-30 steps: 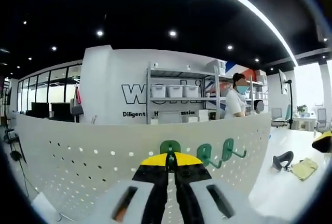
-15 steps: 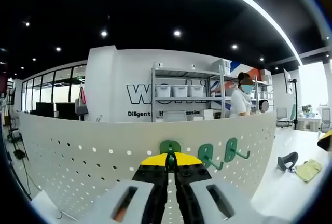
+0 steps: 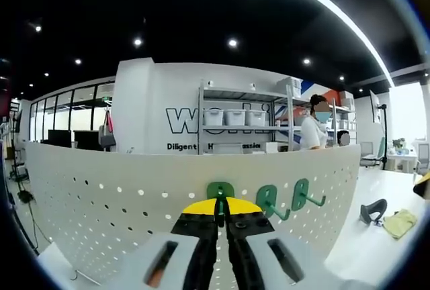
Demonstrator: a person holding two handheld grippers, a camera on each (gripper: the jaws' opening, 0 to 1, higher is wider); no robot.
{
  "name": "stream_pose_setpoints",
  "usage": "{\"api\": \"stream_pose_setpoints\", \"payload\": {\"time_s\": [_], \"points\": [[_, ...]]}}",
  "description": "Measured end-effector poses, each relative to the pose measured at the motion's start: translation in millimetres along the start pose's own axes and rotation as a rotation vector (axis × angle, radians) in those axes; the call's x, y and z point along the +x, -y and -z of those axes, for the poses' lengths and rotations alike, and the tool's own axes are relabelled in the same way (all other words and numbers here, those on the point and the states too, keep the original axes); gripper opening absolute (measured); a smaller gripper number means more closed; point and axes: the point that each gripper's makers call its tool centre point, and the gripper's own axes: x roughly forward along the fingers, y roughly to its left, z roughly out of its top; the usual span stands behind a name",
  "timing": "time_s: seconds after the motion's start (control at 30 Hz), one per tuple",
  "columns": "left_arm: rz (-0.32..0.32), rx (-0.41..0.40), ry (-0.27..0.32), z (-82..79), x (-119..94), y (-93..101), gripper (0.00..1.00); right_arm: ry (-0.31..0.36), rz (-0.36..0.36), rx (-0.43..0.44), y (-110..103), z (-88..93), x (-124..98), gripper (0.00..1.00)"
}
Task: Insert the hook assembly into the mounting plate slot until the hook locks in place.
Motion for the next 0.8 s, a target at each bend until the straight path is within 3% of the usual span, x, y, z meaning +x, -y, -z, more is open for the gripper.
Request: {"api": "stream_pose_setpoints", "payload": {"time_s": [0.8], "points": [[-0.016, 0.072, -0.024, 5.4, 1.7, -1.8, 0.03, -0.011, 0.001, 0.014, 3.1, 7.0, -1.5, 0.98]]}}
